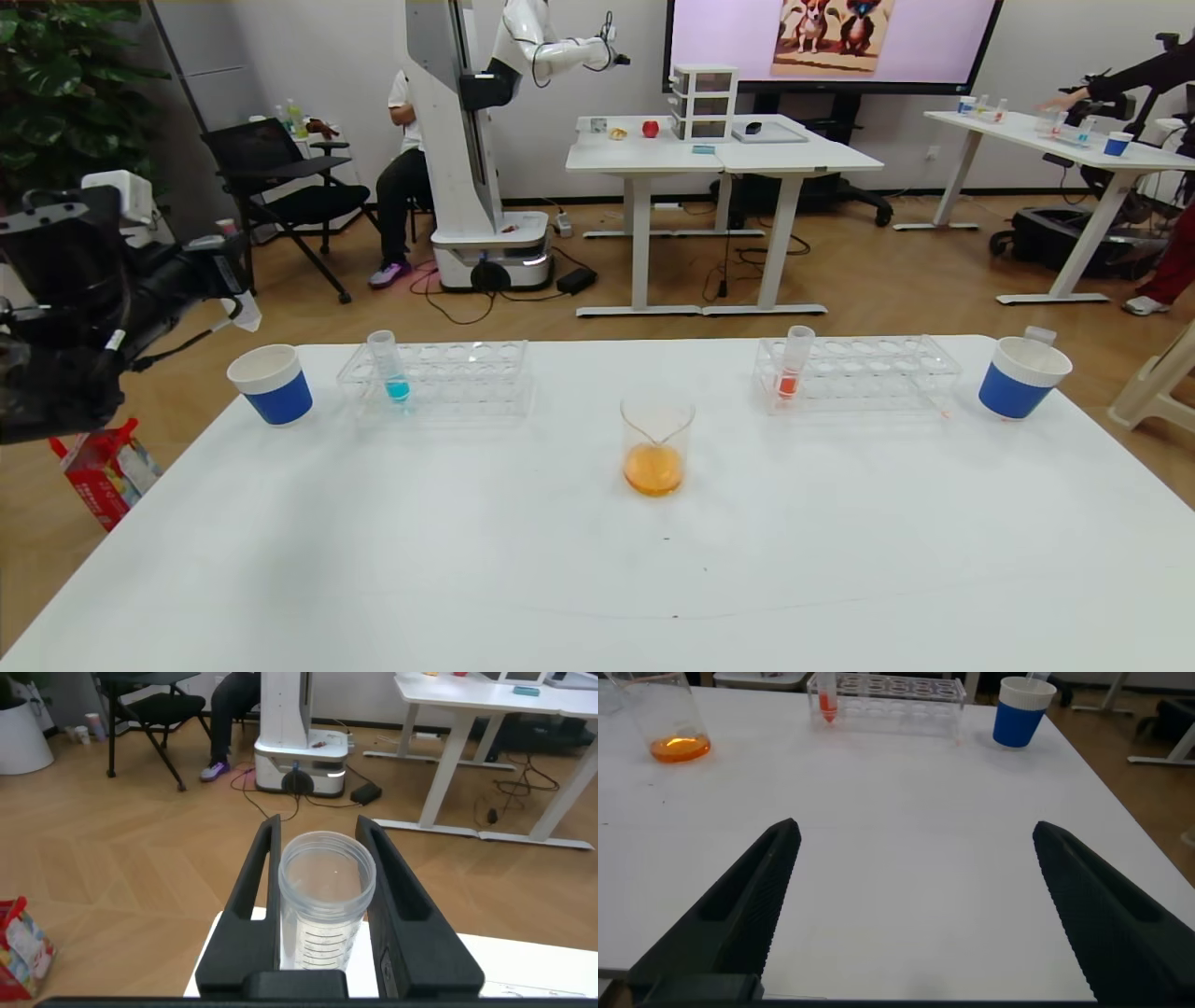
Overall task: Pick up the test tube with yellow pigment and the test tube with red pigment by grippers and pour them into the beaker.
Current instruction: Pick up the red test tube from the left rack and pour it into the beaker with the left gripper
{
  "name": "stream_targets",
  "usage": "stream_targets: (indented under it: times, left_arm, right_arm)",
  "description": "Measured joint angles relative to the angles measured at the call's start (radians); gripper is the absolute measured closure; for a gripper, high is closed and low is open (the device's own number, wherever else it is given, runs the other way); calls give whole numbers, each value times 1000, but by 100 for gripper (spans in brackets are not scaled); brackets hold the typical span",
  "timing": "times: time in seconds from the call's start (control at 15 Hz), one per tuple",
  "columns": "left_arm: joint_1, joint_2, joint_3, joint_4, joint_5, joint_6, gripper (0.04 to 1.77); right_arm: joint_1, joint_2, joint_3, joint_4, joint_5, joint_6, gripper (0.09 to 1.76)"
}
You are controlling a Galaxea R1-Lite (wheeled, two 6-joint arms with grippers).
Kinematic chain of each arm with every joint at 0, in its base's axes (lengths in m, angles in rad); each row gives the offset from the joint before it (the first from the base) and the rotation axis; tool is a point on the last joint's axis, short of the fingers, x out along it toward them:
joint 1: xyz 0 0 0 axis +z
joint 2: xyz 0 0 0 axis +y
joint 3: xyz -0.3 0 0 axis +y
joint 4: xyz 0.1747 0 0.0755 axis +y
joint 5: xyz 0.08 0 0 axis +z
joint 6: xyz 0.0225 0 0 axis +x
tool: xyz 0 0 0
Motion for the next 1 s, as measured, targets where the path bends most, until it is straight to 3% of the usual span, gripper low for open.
stream_targets:
  times: [0.47,1.0]
  left_arm:
    - [10,166,20,-192,11,10,127]
    - [10,299,13,-254,11,21,127]
  right_arm:
    - [0,0,0,0,0,0,11]
    - [0,0,0,0,0,0,11]
